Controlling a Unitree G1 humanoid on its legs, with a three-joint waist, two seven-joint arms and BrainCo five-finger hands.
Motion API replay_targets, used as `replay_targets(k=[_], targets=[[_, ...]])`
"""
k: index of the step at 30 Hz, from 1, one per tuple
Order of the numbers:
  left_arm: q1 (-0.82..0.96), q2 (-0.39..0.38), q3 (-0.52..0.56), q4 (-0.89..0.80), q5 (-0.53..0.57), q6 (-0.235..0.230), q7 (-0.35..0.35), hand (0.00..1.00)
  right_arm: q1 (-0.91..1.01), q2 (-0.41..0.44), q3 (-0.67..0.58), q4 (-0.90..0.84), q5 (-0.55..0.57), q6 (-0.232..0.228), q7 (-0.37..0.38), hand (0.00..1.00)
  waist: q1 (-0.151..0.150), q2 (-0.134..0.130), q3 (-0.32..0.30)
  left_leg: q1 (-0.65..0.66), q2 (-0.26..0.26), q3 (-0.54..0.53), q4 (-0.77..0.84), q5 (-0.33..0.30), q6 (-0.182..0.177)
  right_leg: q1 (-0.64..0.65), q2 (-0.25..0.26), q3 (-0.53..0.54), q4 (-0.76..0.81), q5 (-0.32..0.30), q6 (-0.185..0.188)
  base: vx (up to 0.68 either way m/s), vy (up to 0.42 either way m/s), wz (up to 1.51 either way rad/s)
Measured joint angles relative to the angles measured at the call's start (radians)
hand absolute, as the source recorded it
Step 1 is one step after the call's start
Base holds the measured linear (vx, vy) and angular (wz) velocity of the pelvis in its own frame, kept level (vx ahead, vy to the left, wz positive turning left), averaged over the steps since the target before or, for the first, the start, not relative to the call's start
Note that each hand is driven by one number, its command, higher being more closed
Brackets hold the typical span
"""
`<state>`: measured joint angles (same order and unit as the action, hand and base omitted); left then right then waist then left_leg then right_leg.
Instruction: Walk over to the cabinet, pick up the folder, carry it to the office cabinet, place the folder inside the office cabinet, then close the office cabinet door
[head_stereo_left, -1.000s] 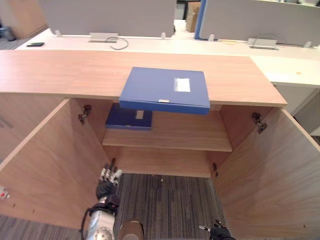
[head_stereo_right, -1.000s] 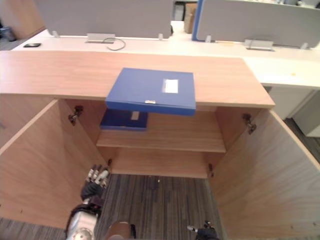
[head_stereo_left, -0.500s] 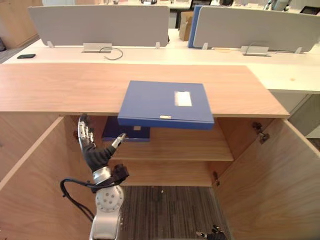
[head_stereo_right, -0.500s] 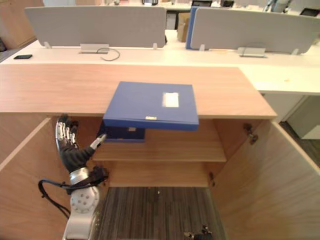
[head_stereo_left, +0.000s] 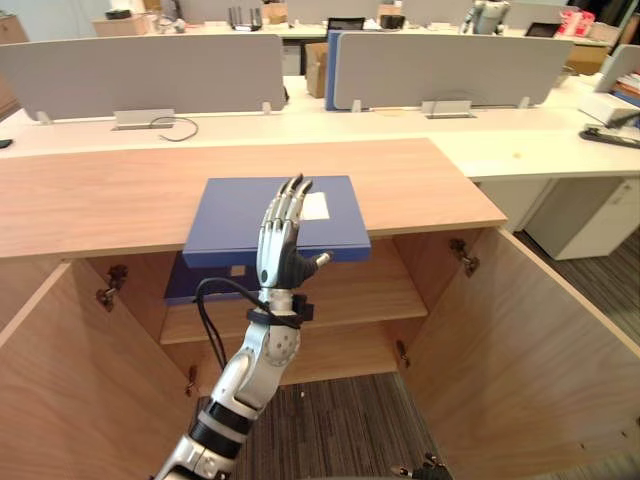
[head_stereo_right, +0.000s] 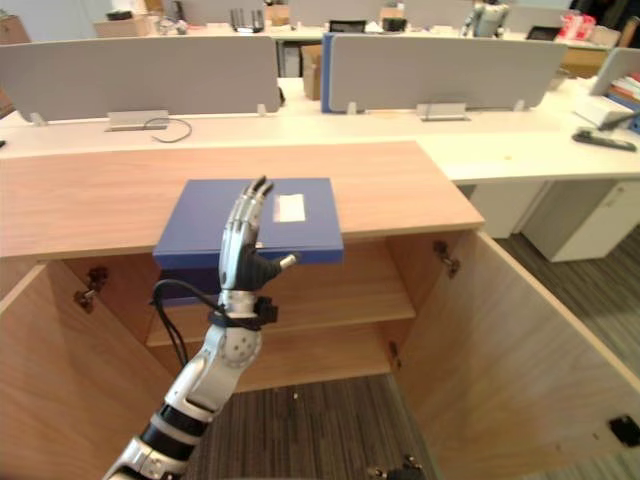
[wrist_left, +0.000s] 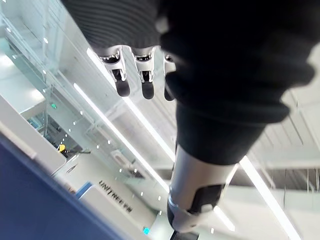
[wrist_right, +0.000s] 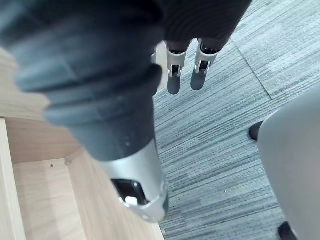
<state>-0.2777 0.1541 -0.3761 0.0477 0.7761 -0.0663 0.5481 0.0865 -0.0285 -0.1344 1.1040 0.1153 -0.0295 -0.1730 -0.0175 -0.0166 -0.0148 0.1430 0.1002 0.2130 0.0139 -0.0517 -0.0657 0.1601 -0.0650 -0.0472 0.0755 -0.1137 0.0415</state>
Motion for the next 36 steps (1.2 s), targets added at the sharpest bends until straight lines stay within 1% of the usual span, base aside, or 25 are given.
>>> replay_targets(k=[2,5,7,9,11,15,17,20,22,26,32,36], targets=[[-0.018,0.028,0.000,0.048,0.020,0.005,-0.030,0.00,-0.005,-0.011,-0.002,0.003,0.000,0.001,0.015,0.00,-0.007,0.011,0.007,-0.001,-0.006,-0.001,-0.009,0.009,0.002,-0.004,-0.001,-0.001,-0.004,0.001,-0.001,-0.13,-0.004,-0.03],[-0.038,0.069,0.000,0.088,0.038,0.008,-0.048,0.00,-0.016,-0.028,-0.004,0.016,0.000,0.002,0.023,0.00,-0.012,0.024,0.016,-0.001,-0.011,-0.005,-0.019,0.022,0.003,-0.009,-0.004,-0.001,-0.014,0.006,-0.001,-0.16,0.000,0.01],[-0.051,0.099,0.000,0.113,0.040,0.010,-0.063,0.00,-0.017,-0.034,-0.005,0.019,0.001,0.002,0.031,0.00,-0.015,0.027,0.017,-0.003,-0.018,-0.005,-0.037,0.037,0.004,-0.014,-0.007,-0.001,-0.025,0.010,-0.001,-0.14,0.006,-0.03],[-0.064,0.131,0.000,0.140,0.045,0.010,-0.077,0.00,-0.021,-0.039,-0.020,0.020,0.001,0.002,0.035,0.00,-0.024,0.029,0.021,-0.007,-0.022,-0.005,-0.057,0.058,0.007,-0.030,-0.007,0.000,-0.027,0.021,0.000,-0.16,0.011,-0.06],[-0.066,0.141,0.001,0.150,0.049,0.010,-0.083,0.00,-0.021,-0.043,-0.039,0.021,0.002,0.002,0.036,0.00,-0.030,0.033,0.025,-0.010,-0.026,-0.006,-0.066,0.069,0.011,-0.037,-0.007,0.001,-0.028,0.030,0.001,-0.16,0.022,-0.01],[-0.067,0.179,0.006,0.153,0.061,0.010,-0.098,0.00,-0.021,-0.065,-0.040,0.027,0.002,0.002,0.042,0.00,-0.044,0.036,0.033,-0.016,-0.041,-0.013,-0.091,0.093,0.017,-0.042,-0.016,0.002,-0.051,0.058,0.009,-0.15,0.051,0.02],[-0.068,0.208,0.018,0.154,0.066,0.012,-0.098,0.00,-0.015,-0.068,-0.043,0.030,0.003,0.006,0.042,0.00,-0.046,0.034,0.038,-0.018,-0.048,-0.013,-0.100,0.101,0.016,-0.042,-0.021,0.004,-0.069,0.073,0.011,-0.12,0.065,-0.01],[-0.070,0.251,0.023,0.165,0.078,0.020,-0.098,0.00,-0.006,-0.066,-0.068,0.031,0.003,0.009,0.043,0.00,-0.046,0.034,0.039,-0.016,-0.053,-0.012,-0.100,0.104,0.020,-0.042,-0.025,0.009,-0.071,0.075,0.013,-0.06,0.035,-0.03],[-0.073,0.257,0.049,0.171,0.082,0.023,-0.098,0.00,-0.005,-0.065,-0.078,0.036,0.003,0.009,0.046,0.00,-0.046,0.034,0.039,-0.016,-0.053,-0.012,-0.100,0.105,0.020,-0.041,-0.025,0.009,-0.072,0.075,0.013,0.00,0.000,0.00],[-0.102,0.290,0.065,0.181,0.083,0.050,-0.096,0.00,-0.005,-0.065,-0.082,0.039,0.002,0.010,0.048,0.00,-0.046,0.033,0.040,-0.017,-0.053,-0.013,-0.100,0.105,0.020,-0.036,-0.023,0.009,-0.081,0.076,0.013,0.00,0.000,0.00],[-0.154,0.290,0.095,0.207,0.080,0.077,-0.073,0.00,-0.005,-0.064,-0.094,0.041,0.002,0.010,0.048,0.00,-0.050,0.033,0.041,-0.015,-0.053,-0.015,-0.100,0.105,0.021,-0.032,-0.022,0.009,-0.087,0.077,0.010,0.00,0.000,0.00],[-0.179,0.291,0.097,0.234,0.079,0.079,-0.069,0.00,-0.005,-0.064,-0.114,0.041,0.002,0.010,0.048,0.00,-0.051,0.031,0.047,-0.011,-0.052,-0.011,-0.100,0.105,0.020,-0.030,-0.022,0.012,-0.087,0.079,0.007,-0.04,0.005,-0.03]])
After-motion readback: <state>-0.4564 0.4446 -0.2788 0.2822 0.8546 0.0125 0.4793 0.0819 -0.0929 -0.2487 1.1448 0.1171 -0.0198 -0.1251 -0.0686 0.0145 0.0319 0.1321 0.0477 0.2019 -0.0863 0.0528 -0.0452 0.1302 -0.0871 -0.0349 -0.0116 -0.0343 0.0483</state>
